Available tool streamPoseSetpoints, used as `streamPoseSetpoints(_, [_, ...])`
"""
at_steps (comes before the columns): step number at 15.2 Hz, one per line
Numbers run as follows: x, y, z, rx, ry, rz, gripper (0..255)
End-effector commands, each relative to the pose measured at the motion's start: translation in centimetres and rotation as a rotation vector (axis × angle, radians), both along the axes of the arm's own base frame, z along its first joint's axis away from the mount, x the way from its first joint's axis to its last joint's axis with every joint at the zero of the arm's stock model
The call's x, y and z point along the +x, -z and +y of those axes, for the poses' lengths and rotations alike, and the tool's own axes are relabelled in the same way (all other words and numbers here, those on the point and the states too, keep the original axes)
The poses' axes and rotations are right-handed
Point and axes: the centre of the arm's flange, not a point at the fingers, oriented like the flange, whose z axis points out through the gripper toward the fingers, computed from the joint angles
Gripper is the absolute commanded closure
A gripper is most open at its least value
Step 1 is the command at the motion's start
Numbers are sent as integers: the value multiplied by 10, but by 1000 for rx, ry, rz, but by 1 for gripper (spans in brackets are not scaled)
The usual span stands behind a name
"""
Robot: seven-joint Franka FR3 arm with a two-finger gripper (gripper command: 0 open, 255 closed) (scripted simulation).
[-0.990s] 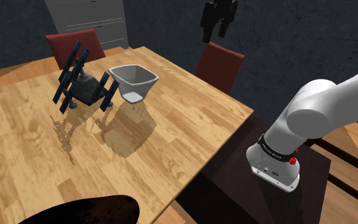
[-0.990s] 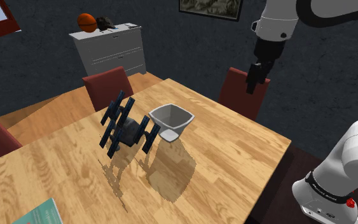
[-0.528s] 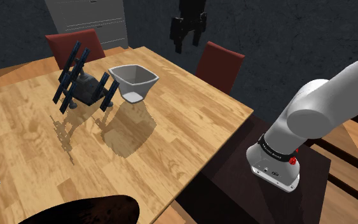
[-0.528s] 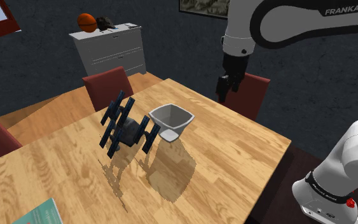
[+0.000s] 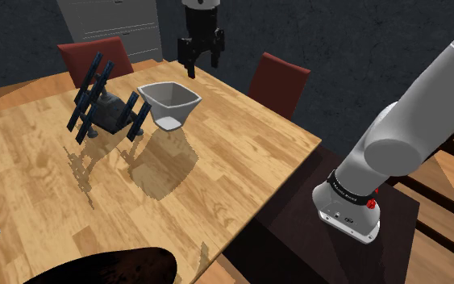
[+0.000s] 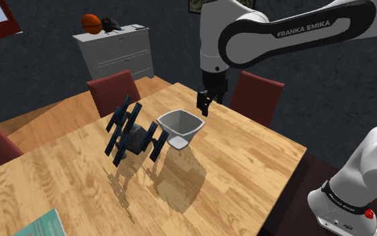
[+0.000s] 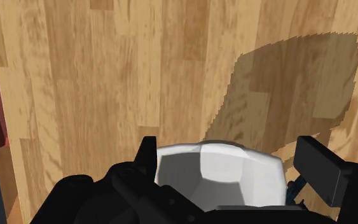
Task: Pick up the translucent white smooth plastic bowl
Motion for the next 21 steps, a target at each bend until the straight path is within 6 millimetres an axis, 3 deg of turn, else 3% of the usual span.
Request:
streamPoseSetpoints(1, [18,17,16,-6,-3,3,0])
streamPoseSetpoints(14, [140,104,106,-49,-27,25,0])
streamPoseSetpoints(21, [140,141,106,-49,-27,25,0])
